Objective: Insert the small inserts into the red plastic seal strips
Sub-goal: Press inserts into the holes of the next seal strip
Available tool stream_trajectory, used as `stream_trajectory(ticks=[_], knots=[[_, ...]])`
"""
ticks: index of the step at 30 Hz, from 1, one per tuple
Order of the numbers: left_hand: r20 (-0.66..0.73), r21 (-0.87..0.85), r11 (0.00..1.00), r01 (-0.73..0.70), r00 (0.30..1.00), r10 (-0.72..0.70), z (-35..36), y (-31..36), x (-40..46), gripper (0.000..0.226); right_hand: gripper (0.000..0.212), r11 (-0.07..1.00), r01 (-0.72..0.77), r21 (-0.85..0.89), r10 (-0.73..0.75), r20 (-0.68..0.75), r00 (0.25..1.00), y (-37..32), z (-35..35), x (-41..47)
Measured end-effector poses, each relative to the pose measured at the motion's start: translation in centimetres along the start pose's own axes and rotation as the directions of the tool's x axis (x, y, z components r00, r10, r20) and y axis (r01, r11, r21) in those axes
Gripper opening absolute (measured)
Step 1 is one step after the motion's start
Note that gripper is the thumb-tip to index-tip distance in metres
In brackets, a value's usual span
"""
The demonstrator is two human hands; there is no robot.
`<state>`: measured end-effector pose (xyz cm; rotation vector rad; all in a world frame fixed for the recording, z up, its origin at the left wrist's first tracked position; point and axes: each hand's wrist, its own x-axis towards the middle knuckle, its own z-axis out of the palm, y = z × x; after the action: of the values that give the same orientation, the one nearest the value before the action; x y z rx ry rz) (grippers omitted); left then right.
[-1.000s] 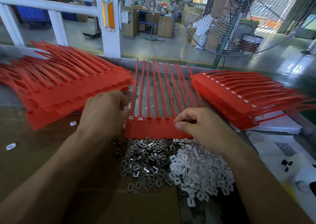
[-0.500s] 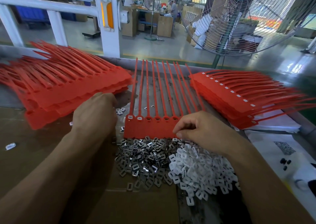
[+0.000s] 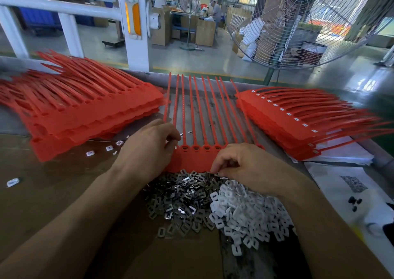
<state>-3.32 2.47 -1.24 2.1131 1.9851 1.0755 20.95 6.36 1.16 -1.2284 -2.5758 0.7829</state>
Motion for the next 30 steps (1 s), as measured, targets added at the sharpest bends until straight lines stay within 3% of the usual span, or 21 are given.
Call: stream_trajectory(ticks=[10, 14, 20, 30], knots=[[0.073, 0.001, 1.000, -0.018, 0.997, 0.018, 0.0, 0.7, -0.3, 0.012, 0.009, 0.999, 0.012, -0.053, -0.013, -0.027, 1.000, 0.3, 0.6, 0.5], [0.072, -0.031, 0.999, -0.044, 0.996, 0.046, 0.3, 0.8, -0.3, 0.010, 0.010, 0.999, 0.017, -0.029, -0.020, -0.105, 0.994, 0.1, 1.0, 0.4], [0.076, -0.125, 0.989, -0.078, 0.993, 0.088, 0.7, 0.9, -0.3, 0.009, 0.012, 0.990, 0.033, 0.139, 0.005, -0.265, 0.964, -0.7, 1.7, 0.8], [0.045, -0.222, 0.971, -0.092, 0.994, 0.104, 0.8, 1.2, -0.3, 0.012, 0.011, 0.867, 0.022, 0.498, 0.129, -0.266, 0.955, -1.2, 2.5, 1.3]])
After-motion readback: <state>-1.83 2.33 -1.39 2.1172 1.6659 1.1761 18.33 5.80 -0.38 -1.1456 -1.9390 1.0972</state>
